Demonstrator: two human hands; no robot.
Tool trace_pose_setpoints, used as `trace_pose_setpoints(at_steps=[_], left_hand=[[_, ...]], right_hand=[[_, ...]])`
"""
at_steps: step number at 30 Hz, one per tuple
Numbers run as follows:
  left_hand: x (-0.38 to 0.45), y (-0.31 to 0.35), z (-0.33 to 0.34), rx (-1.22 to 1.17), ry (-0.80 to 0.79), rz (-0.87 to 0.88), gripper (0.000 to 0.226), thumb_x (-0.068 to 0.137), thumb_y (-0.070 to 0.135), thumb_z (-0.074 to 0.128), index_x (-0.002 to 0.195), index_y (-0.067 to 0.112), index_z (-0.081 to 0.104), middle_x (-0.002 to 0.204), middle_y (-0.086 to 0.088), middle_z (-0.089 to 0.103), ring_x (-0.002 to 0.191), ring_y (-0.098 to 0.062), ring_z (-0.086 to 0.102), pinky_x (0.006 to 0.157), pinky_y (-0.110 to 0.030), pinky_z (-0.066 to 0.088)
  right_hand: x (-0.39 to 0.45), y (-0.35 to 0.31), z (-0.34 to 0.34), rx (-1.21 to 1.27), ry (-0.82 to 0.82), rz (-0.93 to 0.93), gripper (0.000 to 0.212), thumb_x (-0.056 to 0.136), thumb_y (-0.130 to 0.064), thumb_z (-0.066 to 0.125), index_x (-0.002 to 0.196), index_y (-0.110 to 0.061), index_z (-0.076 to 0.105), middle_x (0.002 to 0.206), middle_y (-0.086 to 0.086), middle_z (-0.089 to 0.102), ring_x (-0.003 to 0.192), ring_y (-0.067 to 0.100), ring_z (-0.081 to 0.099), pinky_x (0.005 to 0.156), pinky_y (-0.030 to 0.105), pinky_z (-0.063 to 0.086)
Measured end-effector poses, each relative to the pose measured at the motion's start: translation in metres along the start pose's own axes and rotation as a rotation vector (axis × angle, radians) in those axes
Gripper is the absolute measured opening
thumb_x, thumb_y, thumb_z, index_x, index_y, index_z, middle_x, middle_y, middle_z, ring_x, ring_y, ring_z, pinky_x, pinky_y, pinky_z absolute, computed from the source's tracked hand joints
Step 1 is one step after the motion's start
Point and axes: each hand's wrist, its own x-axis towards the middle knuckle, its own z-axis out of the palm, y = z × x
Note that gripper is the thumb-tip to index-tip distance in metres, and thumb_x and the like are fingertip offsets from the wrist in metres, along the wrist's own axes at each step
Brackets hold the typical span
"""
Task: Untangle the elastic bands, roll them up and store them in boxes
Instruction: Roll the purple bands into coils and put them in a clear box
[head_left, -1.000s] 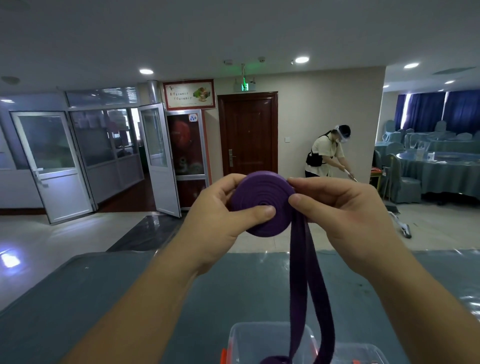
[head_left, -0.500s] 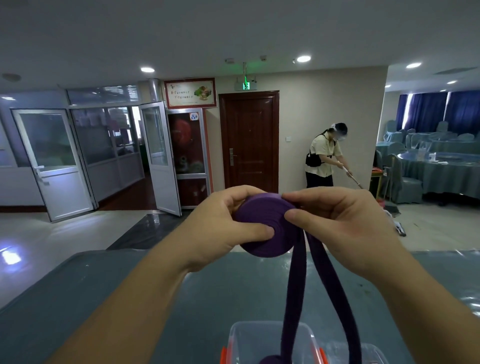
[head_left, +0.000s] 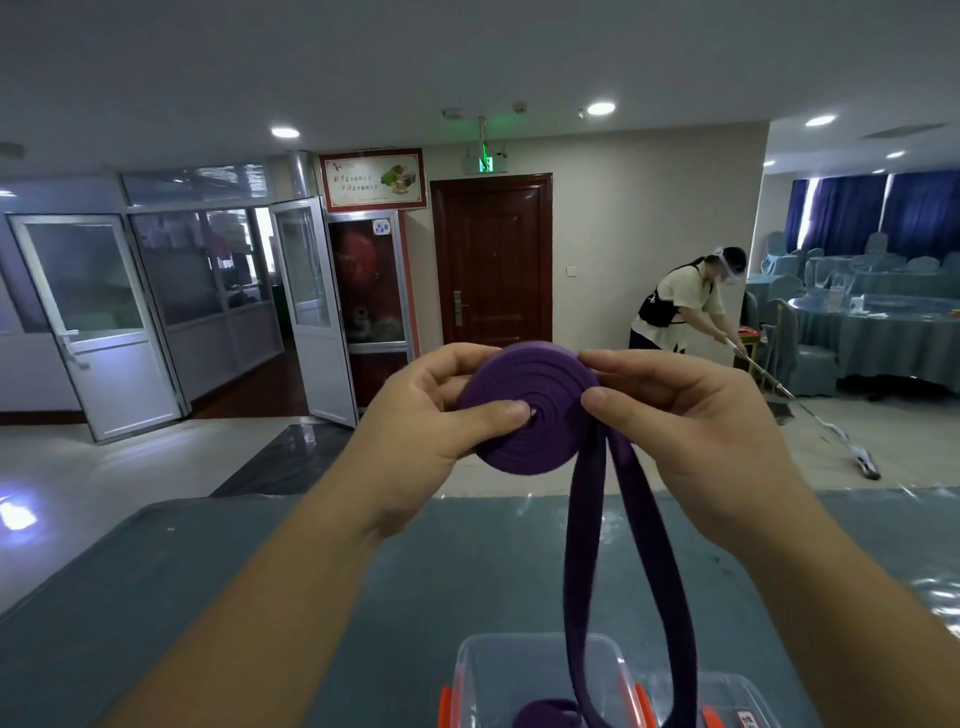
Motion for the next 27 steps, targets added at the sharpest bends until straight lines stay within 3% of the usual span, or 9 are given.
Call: trace_pose_setpoints(at_steps=[2, 7, 12, 15, 19, 24, 27], left_hand=[[-0.001, -0.003, 0.002, -0.013, 0.023, -0.009, 0.053, 0.067, 0.015, 0.083, 0.117, 0.017, 0.066, 0.106, -0.008, 0.080, 0.100, -0.028, 0.077, 0.093, -0.049, 0.060], [0.001, 0.001, -0.004, 0.273, -0.142, -0.066, 0.049, 0.079, 0.004, 0.086, 0.121, 0.023, 0.070, 0.109, -0.003, 0.080, 0.100, -0.023, 0.077, 0.091, -0.044, 0.062], [-0.003, -0.008, 0.003, 0.048, -0.035, -0.069, 0.050, 0.072, 0.011, 0.085, 0.120, 0.015, 0.069, 0.110, -0.010, 0.079, 0.102, -0.029, 0.077, 0.089, -0.044, 0.062], [-0.004, -0.009, 0.004, 0.106, -0.066, -0.085, 0.041, 0.083, 0.006, 0.080, 0.121, 0.016, 0.067, 0.109, -0.007, 0.079, 0.102, -0.026, 0.077, 0.086, -0.039, 0.063], [-0.004, -0.003, -0.002, 0.182, -0.165, -0.099, 0.036, 0.087, 0.010, 0.077, 0.122, 0.015, 0.073, 0.109, -0.007, 0.080, 0.103, -0.025, 0.077, 0.092, -0.039, 0.062], [-0.006, -0.010, 0.005, -0.055, -0.043, -0.063, 0.043, 0.077, 0.017, 0.078, 0.119, 0.015, 0.073, 0.111, -0.012, 0.079, 0.105, -0.031, 0.076, 0.089, -0.047, 0.063], [-0.005, -0.008, 0.003, 0.085, -0.080, -0.025, 0.046, 0.080, 0.008, 0.082, 0.122, 0.020, 0.069, 0.111, -0.007, 0.079, 0.105, -0.028, 0.076, 0.090, -0.047, 0.063]], right_hand=[[0.001, 0.001, -0.001, -0.029, 0.010, 0.000, 0.034, 0.073, -0.019, 0.078, 0.107, -0.019, 0.079, 0.100, 0.001, 0.082, 0.097, 0.017, 0.079, 0.090, 0.028, 0.061], [-0.001, 0.003, -0.003, -0.148, -0.052, 0.020, 0.024, 0.084, -0.007, 0.078, 0.099, -0.025, 0.080, 0.094, -0.004, 0.082, 0.092, 0.013, 0.079, 0.087, 0.027, 0.062], [-0.001, 0.006, -0.001, -0.044, -0.011, -0.026, 0.029, 0.078, -0.017, 0.076, 0.105, -0.027, 0.079, 0.102, -0.002, 0.082, 0.099, 0.016, 0.078, 0.086, 0.026, 0.062], [-0.003, 0.006, -0.003, -0.083, -0.051, -0.021, 0.028, 0.080, -0.012, 0.076, 0.104, -0.026, 0.079, 0.099, -0.006, 0.082, 0.097, 0.013, 0.078, 0.085, 0.023, 0.061], [-0.006, 0.010, -0.001, -0.158, -0.083, -0.025, 0.028, 0.084, -0.009, 0.077, 0.106, -0.025, 0.079, 0.100, -0.007, 0.082, 0.097, 0.012, 0.078, 0.087, 0.025, 0.061], [-0.005, 0.010, -0.003, 0.023, -0.025, -0.017, 0.035, 0.075, -0.019, 0.074, 0.110, -0.018, 0.077, 0.103, 0.001, 0.082, 0.099, 0.017, 0.078, 0.085, 0.023, 0.061], [-0.004, 0.009, -0.005, 0.005, -0.053, 0.008, 0.032, 0.075, -0.017, 0.074, 0.107, -0.018, 0.078, 0.100, 0.000, 0.082, 0.096, 0.016, 0.078, 0.083, 0.022, 0.061]])
